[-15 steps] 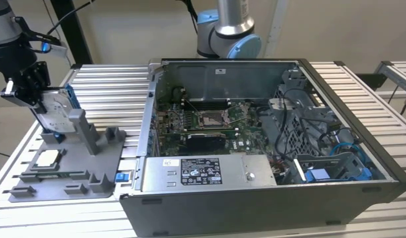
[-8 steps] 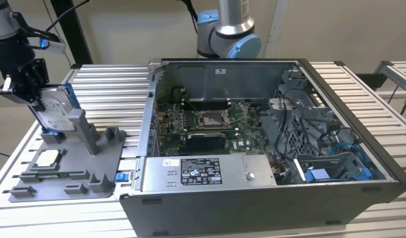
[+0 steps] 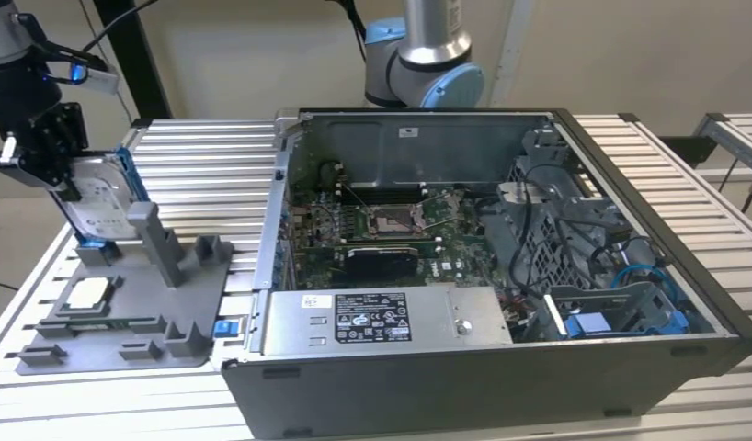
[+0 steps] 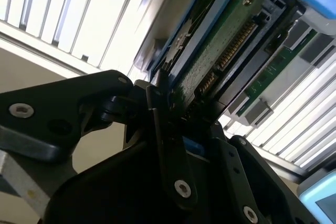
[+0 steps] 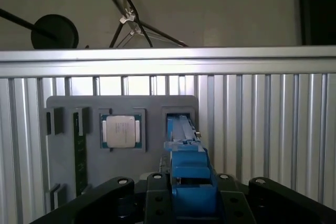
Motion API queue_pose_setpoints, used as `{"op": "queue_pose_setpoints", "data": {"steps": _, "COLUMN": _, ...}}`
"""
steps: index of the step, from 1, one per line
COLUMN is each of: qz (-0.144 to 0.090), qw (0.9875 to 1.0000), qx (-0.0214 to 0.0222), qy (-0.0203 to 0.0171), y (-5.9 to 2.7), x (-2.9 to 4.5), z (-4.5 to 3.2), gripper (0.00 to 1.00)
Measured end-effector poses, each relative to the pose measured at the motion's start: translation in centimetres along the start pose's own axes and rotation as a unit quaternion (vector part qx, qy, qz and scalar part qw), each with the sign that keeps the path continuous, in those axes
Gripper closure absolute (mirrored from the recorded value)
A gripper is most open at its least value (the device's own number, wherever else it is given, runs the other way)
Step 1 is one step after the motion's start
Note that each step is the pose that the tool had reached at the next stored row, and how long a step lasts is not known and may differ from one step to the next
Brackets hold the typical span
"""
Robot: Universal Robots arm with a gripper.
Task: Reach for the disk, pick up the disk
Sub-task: 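Pick up the disk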
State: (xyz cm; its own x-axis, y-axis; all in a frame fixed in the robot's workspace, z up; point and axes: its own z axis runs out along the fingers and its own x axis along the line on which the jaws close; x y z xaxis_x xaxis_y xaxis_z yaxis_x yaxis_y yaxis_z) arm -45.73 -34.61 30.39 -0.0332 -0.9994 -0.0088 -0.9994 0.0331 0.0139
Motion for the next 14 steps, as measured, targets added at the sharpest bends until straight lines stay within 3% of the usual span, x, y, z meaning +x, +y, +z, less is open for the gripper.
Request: {"op": "queue_pose_setpoints", "data": {"steps": 14, "qz": 0.0, "qw": 1.0, "qx": 0.0, "qy": 0.0, "y": 0.02, "x": -0.02, "z": -1.65, "gripper": 1.0}}
